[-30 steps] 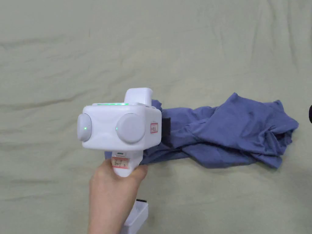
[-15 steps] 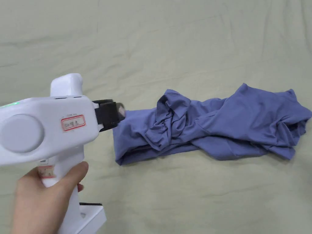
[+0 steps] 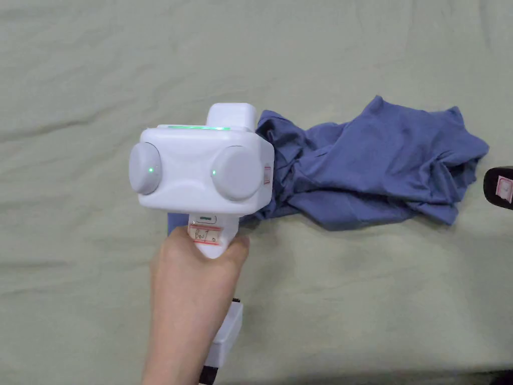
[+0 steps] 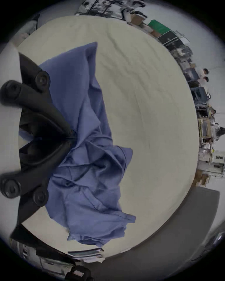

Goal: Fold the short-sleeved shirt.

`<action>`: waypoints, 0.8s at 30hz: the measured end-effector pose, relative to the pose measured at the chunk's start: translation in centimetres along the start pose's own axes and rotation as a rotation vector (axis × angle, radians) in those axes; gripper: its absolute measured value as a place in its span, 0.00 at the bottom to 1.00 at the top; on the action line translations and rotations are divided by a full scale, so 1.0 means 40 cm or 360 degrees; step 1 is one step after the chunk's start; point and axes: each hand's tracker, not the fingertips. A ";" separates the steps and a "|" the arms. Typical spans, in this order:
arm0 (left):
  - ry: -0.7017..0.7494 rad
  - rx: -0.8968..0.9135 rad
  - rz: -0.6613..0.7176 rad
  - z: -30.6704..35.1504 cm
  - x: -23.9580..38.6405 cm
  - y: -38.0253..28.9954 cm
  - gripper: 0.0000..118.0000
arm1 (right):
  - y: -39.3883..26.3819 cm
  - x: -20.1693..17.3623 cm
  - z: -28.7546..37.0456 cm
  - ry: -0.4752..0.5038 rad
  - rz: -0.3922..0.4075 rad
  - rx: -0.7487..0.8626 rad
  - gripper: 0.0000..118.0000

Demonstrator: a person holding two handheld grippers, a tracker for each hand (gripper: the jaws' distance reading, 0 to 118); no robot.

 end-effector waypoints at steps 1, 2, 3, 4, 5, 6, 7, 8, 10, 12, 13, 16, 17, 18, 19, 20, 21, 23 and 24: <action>0.0000 0.0004 -0.0017 0.013 0.006 0.003 0.02 | -0.001 -0.002 -0.002 0.0004 0.0001 -0.0006 0.02; -0.0026 0.0021 -0.0027 0.044 0.011 0.008 0.02 | -0.002 -0.004 -0.001 0.0009 -0.0001 -0.0009 0.02; -0.0092 0.0082 -0.0067 0.085 0.015 0.011 0.02 | -0.002 -0.004 0.001 0.0019 -0.0002 -0.0012 0.02; -0.0144 0.0133 -0.0086 0.123 0.016 0.014 0.02 | 0.000 -0.009 0.005 0.0025 0.0000 -0.0010 0.02; -0.0250 0.0186 -0.0082 0.172 0.005 0.017 0.02 | 0.002 -0.012 0.011 0.0026 0.0002 -0.0003 0.02; -0.0325 0.0231 -0.0061 0.218 -0.002 0.019 0.02 | 0.004 -0.014 0.019 0.0025 0.0006 0.0006 0.02; -0.0379 0.0284 -0.0045 0.257 -0.015 0.015 0.02 | 0.007 -0.017 0.027 0.0022 0.0011 0.0016 0.02; -0.0422 0.0347 -0.0035 0.299 -0.035 0.009 0.02 | 0.009 -0.020 0.039 0.0016 0.0017 0.0038 0.02; -0.0407 0.0438 0.0011 0.369 -0.097 -0.010 0.01 | 0.014 -0.025 0.061 0.0023 0.0025 0.0068 0.02; -0.0234 0.0504 0.0117 0.402 -0.183 -0.034 0.02 | 0.017 -0.032 0.084 0.0036 0.0033 0.0097 0.02; -0.0139 0.0527 0.0172 0.403 -0.225 -0.044 0.02 | 0.018 -0.034 0.091 0.0038 0.0038 0.0102 0.02; 0.0126 0.0395 0.0561 0.315 -0.362 -0.069 0.65 | 0.016 -0.050 0.100 -0.0001 0.0084 0.0114 0.02; 0.0067 0.0254 0.0633 0.263 -0.404 -0.071 0.71 | 0.015 -0.057 0.098 -0.0023 0.0113 0.0103 0.02; -0.0077 0.0207 0.0673 0.218 -0.436 -0.078 0.71 | 0.013 -0.064 0.095 -0.0023 0.0127 0.0090 0.02; -0.0144 0.0172 0.0712 0.179 -0.451 -0.083 0.71 | 0.012 -0.068 0.094 -0.0013 0.0133 0.0081 0.02; -0.0212 0.0117 0.0755 0.135 -0.456 -0.082 0.71 | 0.010 -0.074 0.091 0.0002 0.0137 0.0070 0.02; -0.0231 0.0092 0.0758 0.096 -0.456 -0.080 0.71 | 0.007 -0.079 0.089 0.0020 0.0138 0.0058 0.02; -0.0249 0.0057 0.0691 0.021 -0.438 -0.080 0.71 | 0.003 -0.089 0.084 0.0024 0.0143 0.0042 0.02; -0.0213 -0.0006 0.0642 -0.003 -0.419 -0.081 0.71 | 0.002 -0.093 0.081 0.0013 0.0150 0.0033 0.02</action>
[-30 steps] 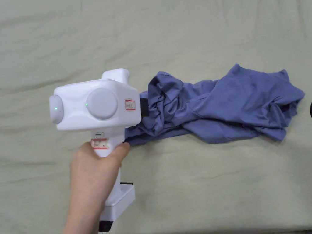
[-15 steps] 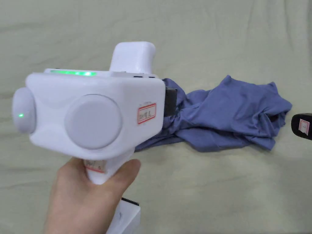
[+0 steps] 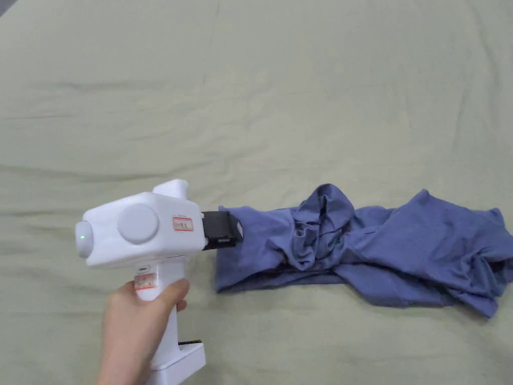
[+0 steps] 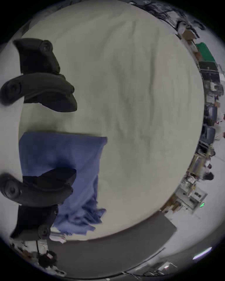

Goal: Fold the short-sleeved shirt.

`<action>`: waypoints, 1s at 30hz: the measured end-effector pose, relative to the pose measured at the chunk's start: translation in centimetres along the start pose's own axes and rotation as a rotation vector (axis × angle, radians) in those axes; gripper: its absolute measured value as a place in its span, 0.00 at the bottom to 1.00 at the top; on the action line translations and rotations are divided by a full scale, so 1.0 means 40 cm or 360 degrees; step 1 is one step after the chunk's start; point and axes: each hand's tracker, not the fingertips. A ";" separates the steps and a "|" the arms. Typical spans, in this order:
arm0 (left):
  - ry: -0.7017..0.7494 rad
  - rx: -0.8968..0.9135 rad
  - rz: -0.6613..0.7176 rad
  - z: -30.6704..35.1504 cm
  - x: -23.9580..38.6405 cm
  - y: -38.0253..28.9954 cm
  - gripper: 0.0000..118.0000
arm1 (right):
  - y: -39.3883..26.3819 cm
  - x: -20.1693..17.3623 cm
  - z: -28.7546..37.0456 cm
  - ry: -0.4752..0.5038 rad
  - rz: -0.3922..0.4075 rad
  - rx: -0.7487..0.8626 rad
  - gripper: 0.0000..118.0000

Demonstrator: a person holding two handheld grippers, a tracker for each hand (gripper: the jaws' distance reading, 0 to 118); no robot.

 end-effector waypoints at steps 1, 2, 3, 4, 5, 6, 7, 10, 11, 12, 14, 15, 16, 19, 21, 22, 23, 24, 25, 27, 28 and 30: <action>0.0042 0.0007 -0.0050 -0.023 0.006 -0.009 0.60 | 0.000 -0.007 0.000 -0.0033 0.0018 -0.0015 0.02; -0.0002 0.0041 -0.0030 -0.023 0.008 -0.025 0.28 | 0.000 -0.015 0.001 -0.0065 0.0055 -0.0021 0.02; -0.0218 0.0104 0.0053 -0.011 -0.001 -0.034 0.12 | -0.001 -0.019 0.001 -0.0054 0.0059 -0.0020 0.02; -0.0341 0.0139 0.0155 -0.006 -0.002 -0.038 0.12 | 0.000 -0.021 -0.001 -0.0055 0.0063 -0.0026 0.02; -0.0193 0.0130 0.0099 0.004 0.005 -0.046 0.12 | 0.002 -0.023 -0.004 -0.0053 0.0070 -0.0034 0.02; -0.0174 0.0108 -0.0008 0.002 0.010 -0.040 0.12 | 0.003 -0.026 -0.007 -0.0053 0.0076 -0.0038 0.02; -0.0175 0.0093 -0.0024 0.003 0.007 -0.034 0.12 | 0.004 -0.029 -0.008 -0.0056 0.0083 -0.0041 0.02; -0.0283 0.0115 0.0095 0.043 -0.033 -0.017 0.12 | 0.005 -0.029 -0.008 -0.0060 0.0098 -0.0039 0.02; -0.0351 0.0146 0.0141 0.065 -0.057 -0.013 0.12 | 0.005 -0.028 -0.005 -0.0058 0.0094 -0.0034 0.02; -0.0373 0.0158 0.0166 0.095 -0.078 -0.012 0.12 | 0.004 -0.024 -0.002 -0.0059 0.0089 -0.0029 0.02; -0.0353 0.0164 0.0188 0.153 -0.116 -0.007 0.12 | 0.004 -0.021 0.004 -0.0069 0.0089 -0.0019 0.02; -0.0223 0.0174 0.0120 0.188 -0.124 -0.001 0.12 | 0.004 -0.019 0.006 -0.0073 0.0089 -0.0012 0.02; -0.0080 0.0193 0.0036 0.218 -0.127 0.006 0.12 | 0.005 -0.014 0.007 -0.0074 0.0087 -0.0011 0.02; 0.0260 0.0260 -0.0002 0.307 -0.125 0.034 0.12 | 0.007 -0.008 0.005 -0.0069 0.0083 0.0008 0.02; 0.0335 0.0268 -0.0123 0.336 -0.070 0.051 0.12 | 0.008 0.000 0.000 -0.0046 0.0072 0.0020 0.02; 0.0399 0.0248 -0.0197 0.335 -0.032 0.053 0.12 | 0.008 0.000 0.000 -0.0045 0.0068 0.0026 0.02; 0.0441 0.0239 -0.0284 0.331 0.016 0.052 0.12 | 0.008 0.000 0.001 -0.0040 0.0067 0.0032 0.02; 0.0462 0.0228 -0.0379 0.321 0.073 0.046 0.12 | 0.010 0.000 0.003 -0.0034 0.0070 0.0041 0.02; 0.0439 0.0214 -0.0470 0.309 0.126 0.038 0.12 | 0.009 0.002 0.009 -0.0026 0.0066 0.0051 0.02; 0.0333 0.0179 -0.0638 0.272 0.244 0.012 0.12 | 0.005 0.014 0.019 0.0003 0.0058 0.0070 0.02; 0.0286 0.0146 -0.0695 0.251 0.291 0.002 0.12 | 0.002 0.020 0.022 0.0008 0.0050 0.0077 0.02; 0.0196 0.0076 -0.0791 0.184 0.391 -0.017 0.12 | -0.006 0.036 0.028 0.0014 0.0042 0.0076 0.02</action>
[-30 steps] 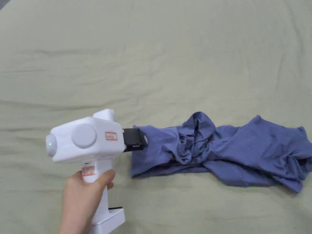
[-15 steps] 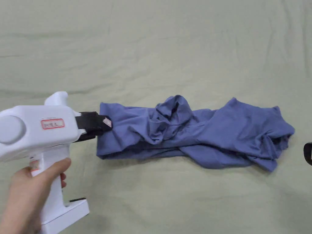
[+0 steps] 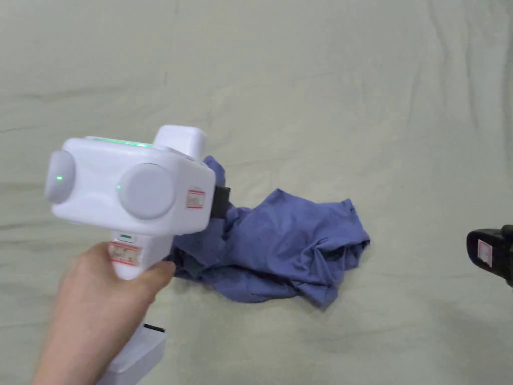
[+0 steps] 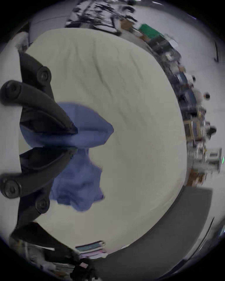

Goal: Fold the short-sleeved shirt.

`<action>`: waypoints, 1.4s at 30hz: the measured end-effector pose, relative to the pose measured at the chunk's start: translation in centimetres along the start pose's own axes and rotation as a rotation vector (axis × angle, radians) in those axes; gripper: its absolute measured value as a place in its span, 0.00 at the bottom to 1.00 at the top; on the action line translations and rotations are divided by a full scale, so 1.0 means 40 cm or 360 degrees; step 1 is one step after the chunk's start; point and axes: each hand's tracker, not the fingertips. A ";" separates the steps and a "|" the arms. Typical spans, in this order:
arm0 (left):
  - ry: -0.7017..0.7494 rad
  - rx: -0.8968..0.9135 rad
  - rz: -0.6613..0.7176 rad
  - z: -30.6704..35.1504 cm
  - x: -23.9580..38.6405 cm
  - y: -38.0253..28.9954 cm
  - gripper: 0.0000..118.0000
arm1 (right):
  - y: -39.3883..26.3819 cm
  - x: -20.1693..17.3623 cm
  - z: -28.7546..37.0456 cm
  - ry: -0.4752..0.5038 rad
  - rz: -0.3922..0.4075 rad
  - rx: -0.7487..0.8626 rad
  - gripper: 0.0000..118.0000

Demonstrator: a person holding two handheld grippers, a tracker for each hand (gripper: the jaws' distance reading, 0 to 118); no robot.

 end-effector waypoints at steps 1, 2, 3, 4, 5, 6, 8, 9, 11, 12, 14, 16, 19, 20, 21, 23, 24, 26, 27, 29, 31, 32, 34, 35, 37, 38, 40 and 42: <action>-0.0039 -0.0029 -0.0024 -0.023 0.044 0.014 0.12 | -0.006 0.006 0.004 -0.0008 -0.0003 0.0003 0.02; -0.0092 -0.0064 -0.0054 -0.052 0.085 0.029 0.12 | -0.011 0.016 0.008 -0.0012 -0.0011 0.0002 0.02; -0.0144 -0.0075 -0.0073 -0.084 0.123 0.042 0.12 | -0.018 0.028 0.014 -0.0010 -0.0023 0.0001 0.02; -0.0188 -0.0093 -0.0085 -0.108 0.154 0.051 0.12 | -0.024 0.039 0.019 -0.0007 -0.0042 0.0005 0.02; -0.0206 -0.0124 -0.0077 -0.134 0.187 0.058 0.12 | -0.033 0.052 0.025 -0.0011 -0.0078 0.0016 0.02; -0.0201 -0.0114 -0.0087 -0.156 0.214 0.058 0.12 | -0.042 0.065 0.027 0.0004 -0.0100 0.0023 0.02; -0.0179 -0.0180 -0.0127 -0.185 0.241 0.057 0.12 | -0.057 0.088 0.024 0.0022 -0.0156 0.0016 0.02; -0.0166 -0.0191 -0.0128 -0.189 0.238 0.058 0.13 | -0.065 0.096 0.019 0.0028 -0.0155 0.0012 0.02; -0.0366 -0.0201 0.0034 -0.176 0.199 0.057 0.26 | -0.075 0.105 0.007 0.0041 -0.0174 -0.0008 0.02; -0.0558 -0.0210 0.0161 -0.158 0.164 0.057 0.56 | -0.078 0.107 0.000 0.0054 -0.0181 -0.0014 0.02; -0.0660 -0.0149 0.0309 -0.104 0.105 0.044 0.64 | -0.082 0.105 -0.008 0.0083 -0.0189 -0.0023 0.02; -0.0434 -0.0035 0.0287 -0.032 0.040 0.035 0.64 | -0.085 0.104 -0.009 0.0125 -0.0198 -0.0019 0.02; -0.0169 0.0031 0.0331 0.035 -0.031 0.030 0.82 | -0.089 0.105 -0.016 0.0201 -0.0239 -0.0021 0.02; -0.0132 0.0059 0.0357 0.045 -0.052 0.030 0.82 | -0.089 0.103 -0.017 0.0194 -0.0236 -0.0023 0.02; -0.0134 0.0068 0.0404 0.034 -0.058 0.030 0.82 | -0.090 0.100 -0.018 0.0185 -0.0230 -0.0026 0.02; -0.0262 0.0027 0.0494 0.009 -0.040 0.031 0.68 | -0.089 0.097 -0.017 0.0160 -0.0218 -0.0034 0.02; -0.0357 0.0061 0.0452 -0.007 -0.017 0.020 0.18 | -0.089 0.097 -0.015 0.0157 -0.0222 -0.0034 0.02; -0.0379 0.0005 0.0387 -0.066 0.056 0.006 0.00 | -0.091 0.100 -0.008 0.0167 -0.0244 -0.0035 0.02; -0.0426 -0.0074 0.0345 -0.107 0.098 0.016 0.00 | -0.093 0.103 -0.006 0.0177 -0.0254 -0.0038 0.02; -0.0489 -0.0196 0.0282 -0.194 0.171 0.015 0.00 | -0.094 0.102 -0.004 0.0153 -0.0249 -0.0063 0.02; -0.0477 -0.0257 0.0287 -0.259 0.220 0.003 0.00 | -0.100 0.103 0.002 0.0067 -0.0199 -0.0087 0.02; -0.0535 -0.0273 0.0289 -0.282 0.243 0.003 0.00 | -0.101 0.101 0.008 0.0053 -0.0192 -0.0095 0.02; -0.0663 -0.0274 0.0316 -0.291 0.261 0.015 0.00 | -0.103 0.099 0.018 0.0051 -0.0186 -0.0094 0.02; -0.0649 -0.0306 0.0301 -0.282 0.262 0.012 0.00 | -0.100 0.097 0.023 0.0046 -0.0186 -0.0094 0.02; -0.0678 -0.0334 0.0247 -0.268 0.260 0.016 0.00 | -0.090 0.089 0.033 0.0039 -0.0167 -0.0080 0.02; -0.0667 -0.0327 0.0258 -0.237 0.249 0.015 0.00 | -0.083 0.083 0.036 0.0038 -0.0161 -0.0069 0.02; -0.0794 -0.0224 0.0333 -0.158 0.206 0.010 0.00 | -0.059 0.066 0.036 0.0051 -0.0138 -0.0044 0.02; -0.0807 -0.0048 0.0375 -0.027 0.140 -0.001 0.00 | -0.020 0.025 0.032 0.0065 -0.0057 -0.0020 0.02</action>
